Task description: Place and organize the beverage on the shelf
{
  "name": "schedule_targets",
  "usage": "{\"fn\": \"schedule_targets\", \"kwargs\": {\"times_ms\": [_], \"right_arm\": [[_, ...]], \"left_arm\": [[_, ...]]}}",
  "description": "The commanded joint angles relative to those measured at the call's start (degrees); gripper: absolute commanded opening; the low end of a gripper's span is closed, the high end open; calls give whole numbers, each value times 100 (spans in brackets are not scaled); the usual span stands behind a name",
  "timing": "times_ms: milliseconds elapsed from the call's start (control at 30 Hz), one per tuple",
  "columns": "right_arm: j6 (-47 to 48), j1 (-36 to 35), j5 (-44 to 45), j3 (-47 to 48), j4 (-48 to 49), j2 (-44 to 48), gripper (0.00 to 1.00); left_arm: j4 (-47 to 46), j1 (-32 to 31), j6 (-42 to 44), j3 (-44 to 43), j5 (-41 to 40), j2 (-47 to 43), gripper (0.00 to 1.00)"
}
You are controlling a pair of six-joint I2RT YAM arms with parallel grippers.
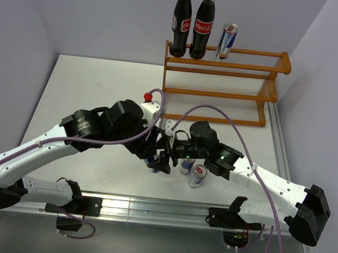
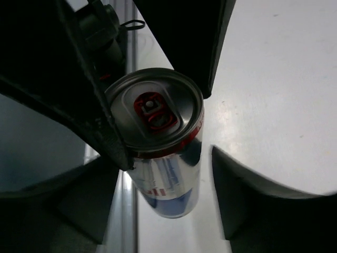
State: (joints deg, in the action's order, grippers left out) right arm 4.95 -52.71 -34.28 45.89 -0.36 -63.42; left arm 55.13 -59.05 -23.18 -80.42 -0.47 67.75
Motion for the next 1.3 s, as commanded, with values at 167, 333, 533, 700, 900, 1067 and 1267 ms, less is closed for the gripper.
{"fn": "schedule_targets", "kwargs": {"times_ms": [167,333,533,700,900,1067,1267], "right_arm": [[226,-90,-228,280,510,-145,33],[-2,-108,-430,114,1080,57,15],[-301,-99,-299,105,1477,93,0],[-477,-99,61,78,1670,5,0],[-1013,-91,1070,-45,2101,136,0],[-1295,23,2668,-89,2304,321,0],[-1234,489,3770,131,2110,479,0]], "left_arm": [[-504,68,15,-413,-179,-77,0],[-503,279,-81,-606,-489,-121,20],[-626,438,-205,-694,-1350,-103,70],[-978,499,-275,-659,-1781,-253,90],[-1259,587,-556,-510,-3220,-420,100],[-1566,1357,-670,43,-3497,-613,100],[-2138,2378,-521,949,-2977,-736,100]]}}
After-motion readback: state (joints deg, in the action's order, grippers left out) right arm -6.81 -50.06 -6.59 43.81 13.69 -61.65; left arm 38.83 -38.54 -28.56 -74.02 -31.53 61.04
